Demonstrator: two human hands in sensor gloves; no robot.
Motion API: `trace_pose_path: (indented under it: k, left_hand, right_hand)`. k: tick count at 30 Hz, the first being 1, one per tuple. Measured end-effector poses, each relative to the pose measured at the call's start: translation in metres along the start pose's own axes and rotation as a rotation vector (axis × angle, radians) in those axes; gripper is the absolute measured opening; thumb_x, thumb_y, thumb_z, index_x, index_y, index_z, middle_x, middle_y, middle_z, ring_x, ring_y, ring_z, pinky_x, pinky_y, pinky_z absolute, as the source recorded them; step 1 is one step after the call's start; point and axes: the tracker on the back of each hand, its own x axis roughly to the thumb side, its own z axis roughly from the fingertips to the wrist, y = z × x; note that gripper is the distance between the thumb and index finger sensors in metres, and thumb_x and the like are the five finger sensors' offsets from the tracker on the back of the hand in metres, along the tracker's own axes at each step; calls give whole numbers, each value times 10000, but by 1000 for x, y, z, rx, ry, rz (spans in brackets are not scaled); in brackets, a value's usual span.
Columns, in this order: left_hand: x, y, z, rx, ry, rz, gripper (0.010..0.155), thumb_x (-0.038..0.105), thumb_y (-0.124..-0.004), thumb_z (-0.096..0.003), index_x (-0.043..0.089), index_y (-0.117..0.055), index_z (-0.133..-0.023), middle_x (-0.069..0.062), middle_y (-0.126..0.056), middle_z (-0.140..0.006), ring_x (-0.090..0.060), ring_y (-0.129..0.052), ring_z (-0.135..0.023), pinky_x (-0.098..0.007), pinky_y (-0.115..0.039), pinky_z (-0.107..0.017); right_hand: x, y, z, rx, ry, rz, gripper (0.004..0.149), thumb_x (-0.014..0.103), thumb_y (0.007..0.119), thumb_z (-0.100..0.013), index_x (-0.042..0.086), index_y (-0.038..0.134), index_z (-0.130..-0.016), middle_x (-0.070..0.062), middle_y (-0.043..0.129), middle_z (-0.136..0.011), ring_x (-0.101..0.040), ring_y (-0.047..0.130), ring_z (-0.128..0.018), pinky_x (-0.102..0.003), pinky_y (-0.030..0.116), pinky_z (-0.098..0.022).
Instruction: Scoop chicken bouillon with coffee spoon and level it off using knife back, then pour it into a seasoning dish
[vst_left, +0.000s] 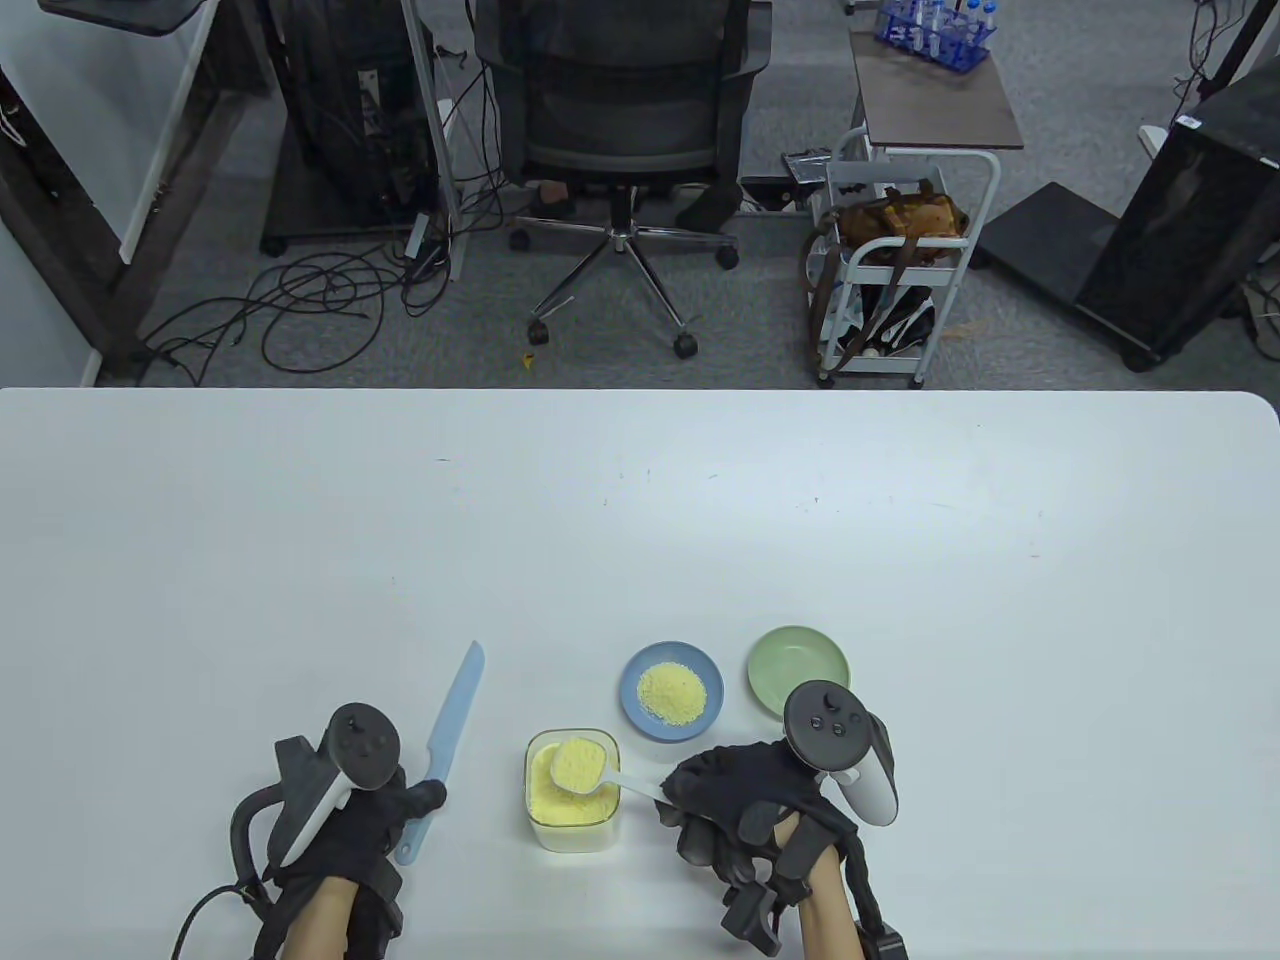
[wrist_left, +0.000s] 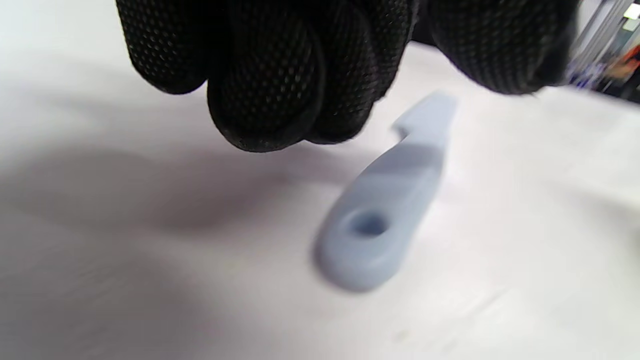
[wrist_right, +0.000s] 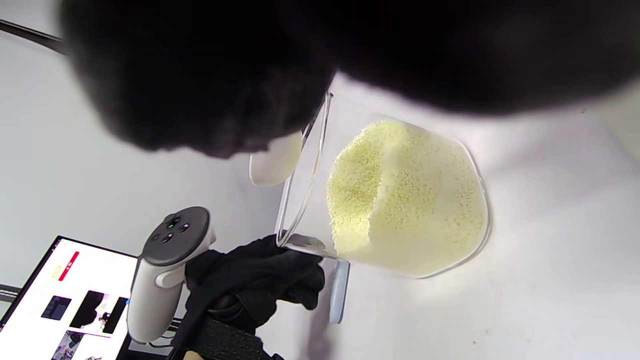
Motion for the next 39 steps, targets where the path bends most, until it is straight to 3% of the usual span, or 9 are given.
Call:
trace_pose_path:
  k: [2, 4, 7, 13, 20, 25, 30, 39]
  left_hand:
    - [2, 1, 4, 56, -39, 80, 720, 594, -761, -405, 143, -685, -961, -147, -879, -867, -302, -953, -711, -520, -678, -633]
    - [3, 0, 5, 94, -52, 107, 843, 631, -719, -408, 170, -484, -1073, -210, -646, -1074, -399, -757, -940, -580, -566, -702]
    - [2, -4, 4, 89, -51, 67, 925, 683, -655, -413, 186, -306, -1110, -242, -428, -1153, -439, -598, -1034, -605, -512, -722]
    - [-2, -14, -3, 10, -34, 71, 992, 721, -605, -407, 175, -157, -1104, -268, -257, -1162, -469, -448, -1080, -631, -451, -735]
    - [-2, -13, -2, 17, -46, 108, 993, 727, -585, -408, 167, -146, -1100, -276, -263, -1157, -470, -458, -1074, -630, -457, -732]
    - [-1, -14, -3, 9, -51, 119, 1001, 726, -590, -407, 154, -149, -1100, -280, -280, -1154, -467, -480, -1067, -624, -467, -730]
    - [-2, -14, -3, 18, -52, 125, 1007, 728, -593, -403, 150, -149, -1098, -280, -285, -1151, -468, -485, -1064, -620, -469, -730]
    - [-2, -14, -3, 24, -59, 133, 1006, 730, -585, -405, 149, -144, -1097, -280, -274, -1151, -469, -471, -1068, -620, -461, -733]
  right_hand:
    - [0, -3, 2, -12, -1, -5, 397, 266, 727, -436, -96, 835, -559, -143, 952, -158, 99, 890, 162, -246, 895, 16]
    - [-2, -8, 4, -31, -2, -16, 398, 266, 727, -436, -96, 834, -560, -143, 952, -159, 99, 890, 162, -246, 895, 15]
    - [-7, -21, 12, -90, 4, -56, 396, 267, 725, -438, -91, 831, -569, -143, 951, -167, 98, 890, 156, -247, 895, 9]
    - [-31, -53, 32, -263, 91, -117, 401, 264, 723, -442, -97, 820, -588, -150, 950, -187, 94, 891, 144, -253, 894, -3]
    - [-58, -85, 63, -476, 202, -141, 405, 255, 722, -450, -103, 800, -622, -173, 945, -232, 63, 911, 110, -282, 891, -41]
    - [-67, -93, 71, -613, 278, -82, 409, 246, 722, -455, -104, 776, -659, -199, 931, -278, 25, 917, 75, -316, 880, -84]
    - [-70, -90, 64, -644, 360, 67, 414, 214, 734, -446, -99, 735, -717, -231, 906, -360, -24, 929, 0, -367, 860, -155]
    - [-65, -89, 64, -696, 388, 177, 443, 160, 749, -431, -30, 689, -828, -277, 850, -528, -115, 940, -169, -451, 808, -289]
